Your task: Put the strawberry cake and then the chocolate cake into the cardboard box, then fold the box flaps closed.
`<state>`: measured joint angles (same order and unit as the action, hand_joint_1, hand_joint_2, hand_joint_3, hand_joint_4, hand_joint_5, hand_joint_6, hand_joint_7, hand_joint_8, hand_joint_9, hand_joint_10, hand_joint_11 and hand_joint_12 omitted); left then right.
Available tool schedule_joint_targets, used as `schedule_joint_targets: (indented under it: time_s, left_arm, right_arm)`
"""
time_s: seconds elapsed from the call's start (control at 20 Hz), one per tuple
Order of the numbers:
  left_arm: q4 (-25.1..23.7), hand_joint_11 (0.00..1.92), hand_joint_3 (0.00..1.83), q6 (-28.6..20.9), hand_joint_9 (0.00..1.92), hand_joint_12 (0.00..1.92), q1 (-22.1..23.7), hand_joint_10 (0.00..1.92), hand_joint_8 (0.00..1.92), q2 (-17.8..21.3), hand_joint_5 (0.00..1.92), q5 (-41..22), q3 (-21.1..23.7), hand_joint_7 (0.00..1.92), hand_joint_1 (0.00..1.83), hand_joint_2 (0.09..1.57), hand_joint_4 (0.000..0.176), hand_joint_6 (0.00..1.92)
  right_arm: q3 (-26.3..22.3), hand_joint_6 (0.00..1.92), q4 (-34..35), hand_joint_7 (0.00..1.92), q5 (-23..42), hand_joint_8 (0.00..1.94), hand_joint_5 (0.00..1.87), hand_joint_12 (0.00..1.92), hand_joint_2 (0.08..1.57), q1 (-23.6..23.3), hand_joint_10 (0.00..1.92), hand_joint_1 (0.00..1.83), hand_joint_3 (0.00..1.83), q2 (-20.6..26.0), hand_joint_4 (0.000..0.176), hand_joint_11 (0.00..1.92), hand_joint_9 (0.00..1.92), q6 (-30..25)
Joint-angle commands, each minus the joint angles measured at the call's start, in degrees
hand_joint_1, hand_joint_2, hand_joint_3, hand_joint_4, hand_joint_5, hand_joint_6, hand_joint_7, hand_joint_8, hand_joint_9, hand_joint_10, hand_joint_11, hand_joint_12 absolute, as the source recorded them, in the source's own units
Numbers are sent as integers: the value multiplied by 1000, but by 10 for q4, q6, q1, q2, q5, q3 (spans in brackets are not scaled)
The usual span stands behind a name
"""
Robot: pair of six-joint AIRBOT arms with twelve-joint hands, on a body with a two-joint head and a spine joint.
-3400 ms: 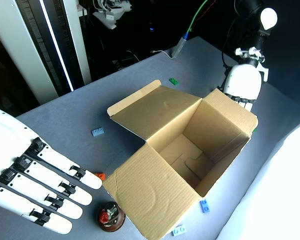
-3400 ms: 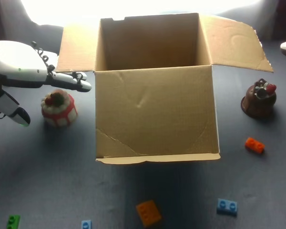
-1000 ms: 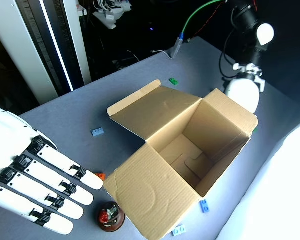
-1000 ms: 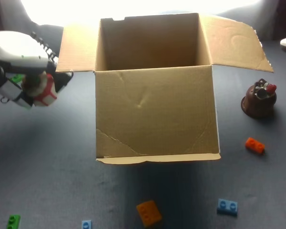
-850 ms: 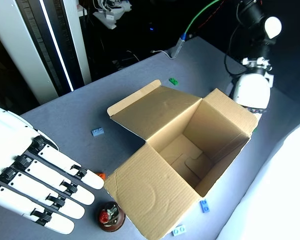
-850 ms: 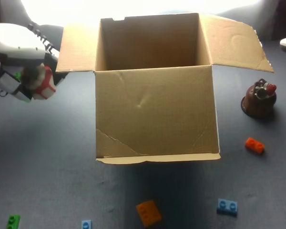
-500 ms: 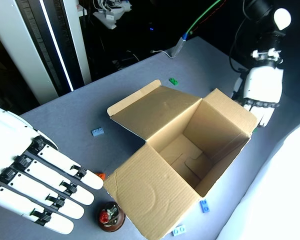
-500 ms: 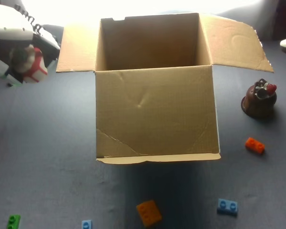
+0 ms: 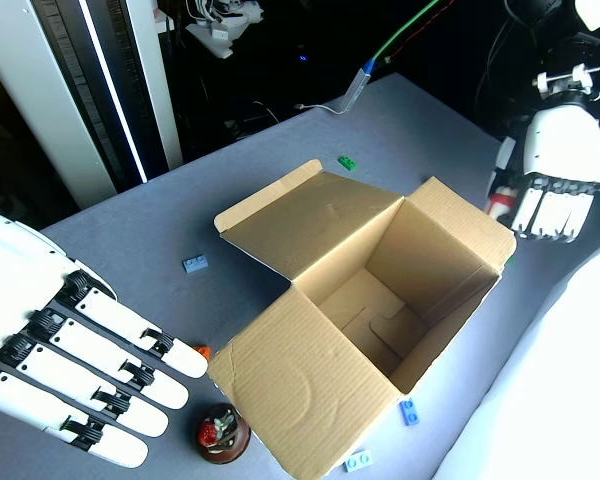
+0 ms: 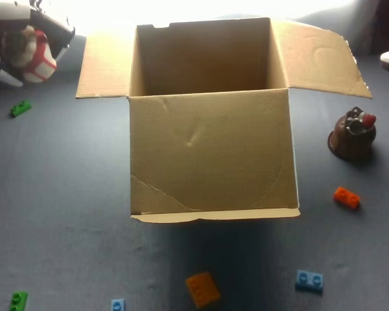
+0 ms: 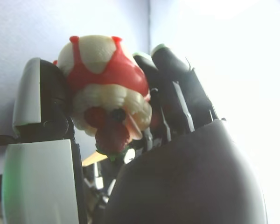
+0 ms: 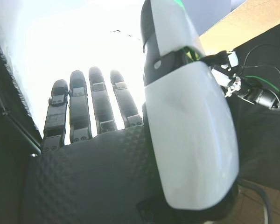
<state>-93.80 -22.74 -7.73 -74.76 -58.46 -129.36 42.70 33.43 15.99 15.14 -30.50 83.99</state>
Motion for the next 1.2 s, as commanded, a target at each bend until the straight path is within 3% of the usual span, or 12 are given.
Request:
schedule_joint_targets:
  time_s: [0.0,0.3,0.55,0.7,0.85,1.05,1.15]
  left_arm:
    - [51,401,0,3,538,1921,11,1779,1680,7,600,-4,-5,530,1275,1337,0,1577]
    - [59,404,4,8,530,1921,38,1783,1689,7,567,-20,-10,511,1266,1348,0,1650]
    - [67,397,0,11,564,1921,65,1751,1647,7,609,-50,-7,555,1281,1327,0,1543]
    - [67,361,1,12,535,1921,74,1799,1725,8,599,-64,0,513,1276,1340,0,1527]
    - [58,379,0,12,566,1921,80,1734,1640,9,593,-80,15,550,1278,1329,0,1592]
    - [26,403,0,0,574,1921,99,1760,1657,9,612,-105,43,550,1283,1323,0,1511]
    - [12,371,2,0,560,1921,122,1770,1677,9,590,-103,57,534,1277,1332,0,1551]
  right_arm:
    - [1,6,-5,89,57,8,19,8,1066,-9,32,915,2,6,0,13,70,1]
    - [1,2,-5,70,55,2,13,0,1062,-11,27,922,0,6,8,0,61,1]
    - [1,4,-5,64,55,0,18,4,1055,-11,31,899,0,6,0,8,72,1]
    - [1,1,-5,52,56,4,10,0,1055,-11,26,902,0,6,0,0,61,1]
    - [1,0,-5,40,56,1,0,0,1069,-12,26,868,4,6,0,0,61,1]
    - [1,5,-5,59,58,5,13,0,1050,-12,21,940,0,6,0,0,51,1]
    - [1,0,-5,55,59,3,0,0,1065,-13,21,892,2,6,0,0,51,1]
